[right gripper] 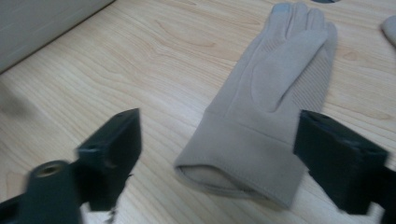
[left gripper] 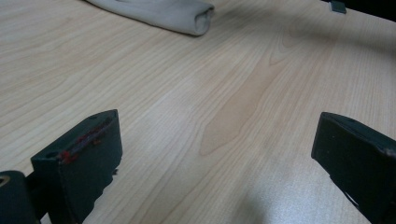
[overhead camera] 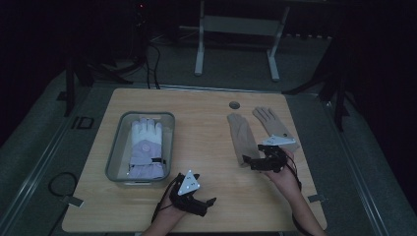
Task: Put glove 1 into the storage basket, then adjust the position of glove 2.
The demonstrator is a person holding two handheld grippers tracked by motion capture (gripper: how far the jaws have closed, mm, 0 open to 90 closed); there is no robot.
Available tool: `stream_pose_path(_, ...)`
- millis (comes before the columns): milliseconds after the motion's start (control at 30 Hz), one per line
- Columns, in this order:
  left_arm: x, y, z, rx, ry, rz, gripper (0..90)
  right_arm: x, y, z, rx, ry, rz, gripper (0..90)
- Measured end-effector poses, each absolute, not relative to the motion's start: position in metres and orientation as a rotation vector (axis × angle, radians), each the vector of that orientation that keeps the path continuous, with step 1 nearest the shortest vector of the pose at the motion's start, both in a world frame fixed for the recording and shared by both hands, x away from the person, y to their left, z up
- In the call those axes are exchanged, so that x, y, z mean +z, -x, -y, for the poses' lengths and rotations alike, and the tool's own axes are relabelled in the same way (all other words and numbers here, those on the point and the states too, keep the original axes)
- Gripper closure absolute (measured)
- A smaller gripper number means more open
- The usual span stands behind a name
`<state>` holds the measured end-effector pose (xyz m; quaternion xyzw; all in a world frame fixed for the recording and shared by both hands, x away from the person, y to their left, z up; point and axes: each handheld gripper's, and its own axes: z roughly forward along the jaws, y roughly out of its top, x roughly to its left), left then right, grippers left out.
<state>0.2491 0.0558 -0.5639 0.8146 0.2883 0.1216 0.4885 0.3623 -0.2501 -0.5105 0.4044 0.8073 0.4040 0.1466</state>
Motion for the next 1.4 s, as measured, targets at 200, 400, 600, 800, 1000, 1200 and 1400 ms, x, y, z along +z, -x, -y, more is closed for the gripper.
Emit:
stream_pose_path(200,-0.564,-0.249,-0.056,0.295,-1.966,-0.701,1.9,-0.51,-0.378,0.245,1.161,-1.206,-2.307,51.0)
stream_pose_path(400,-0.562,-0.248,-0.057,0.298,-1.951,-0.694,1.9,-0.51,-0.404,0.234,1.093,-1.115,-2.269,47.6)
stream_pose_path(600,-0.562,-0.247,-0.056,0.317,-1.954,-0.683,2.0,-0.515,-0.434,0.231,1.094,-1.094,-2.289,46.3)
stream_pose_path(800,-0.561,-0.248,-0.058,0.312,-1.935,-0.69,1.9,-0.535,-0.459,0.229,0.957,-1.133,-2.307,40.3)
stream_pose_path(1000,-0.561,-0.248,-0.057,0.337,-1.944,-0.693,1.9,-0.554,-0.466,0.226,0.967,-1.143,-2.337,42.7)
stream_pose_path(1200,-0.562,-0.247,-0.058,0.333,-1.944,-0.698,1.9,-0.561,-0.458,0.226,1.032,-1.122,-2.291,56.5)
stream_pose_path(1400,-0.563,-0.247,-0.056,0.335,-1.951,-0.694,1.9,-0.559,-0.45,0.219,1.042,-1.219,-2.26,76.7)
